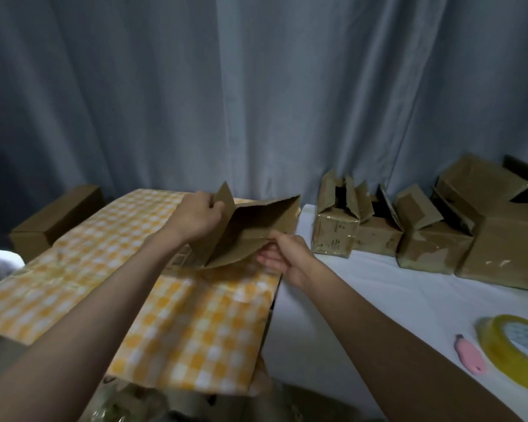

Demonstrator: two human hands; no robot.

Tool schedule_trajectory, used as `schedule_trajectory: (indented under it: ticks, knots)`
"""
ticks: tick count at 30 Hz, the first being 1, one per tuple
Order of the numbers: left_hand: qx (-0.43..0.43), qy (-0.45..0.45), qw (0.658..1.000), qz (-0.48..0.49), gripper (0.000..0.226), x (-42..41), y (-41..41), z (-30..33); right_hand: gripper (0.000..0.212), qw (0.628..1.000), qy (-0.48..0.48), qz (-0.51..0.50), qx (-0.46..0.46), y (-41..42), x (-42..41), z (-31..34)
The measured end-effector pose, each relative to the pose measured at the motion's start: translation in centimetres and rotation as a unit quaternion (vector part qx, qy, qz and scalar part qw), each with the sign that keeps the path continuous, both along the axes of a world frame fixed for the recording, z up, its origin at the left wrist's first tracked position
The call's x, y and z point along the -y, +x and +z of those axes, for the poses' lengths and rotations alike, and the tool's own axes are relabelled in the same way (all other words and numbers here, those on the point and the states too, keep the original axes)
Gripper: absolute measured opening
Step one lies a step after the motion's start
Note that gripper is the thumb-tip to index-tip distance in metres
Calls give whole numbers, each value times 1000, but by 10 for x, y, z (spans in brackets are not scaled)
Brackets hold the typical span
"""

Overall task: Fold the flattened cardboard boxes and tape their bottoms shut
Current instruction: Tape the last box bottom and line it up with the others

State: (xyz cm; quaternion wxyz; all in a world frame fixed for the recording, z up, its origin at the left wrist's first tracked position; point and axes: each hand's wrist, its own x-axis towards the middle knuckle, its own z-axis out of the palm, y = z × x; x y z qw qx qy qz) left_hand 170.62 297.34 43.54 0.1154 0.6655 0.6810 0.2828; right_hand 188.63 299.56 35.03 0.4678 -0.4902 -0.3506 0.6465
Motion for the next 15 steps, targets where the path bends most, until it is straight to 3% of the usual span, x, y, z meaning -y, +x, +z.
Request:
schedule_trajectory:
  ticks: [9,11,13,15]
  knots:
    - [134,80,987,34,31,72,1,61,46,991,-51,-127,-10,30,49,29]
    - [154,96,983,32,29,87,6,67,61,977,-55,-201,54,43,58,27]
    - [170,105,980,23,29,103,14,71,79,948,-45,-249,193,64,72,24]
    - [195,110,974,21,30,111,17,74,73,937,-44,-225,261,79,79,21]
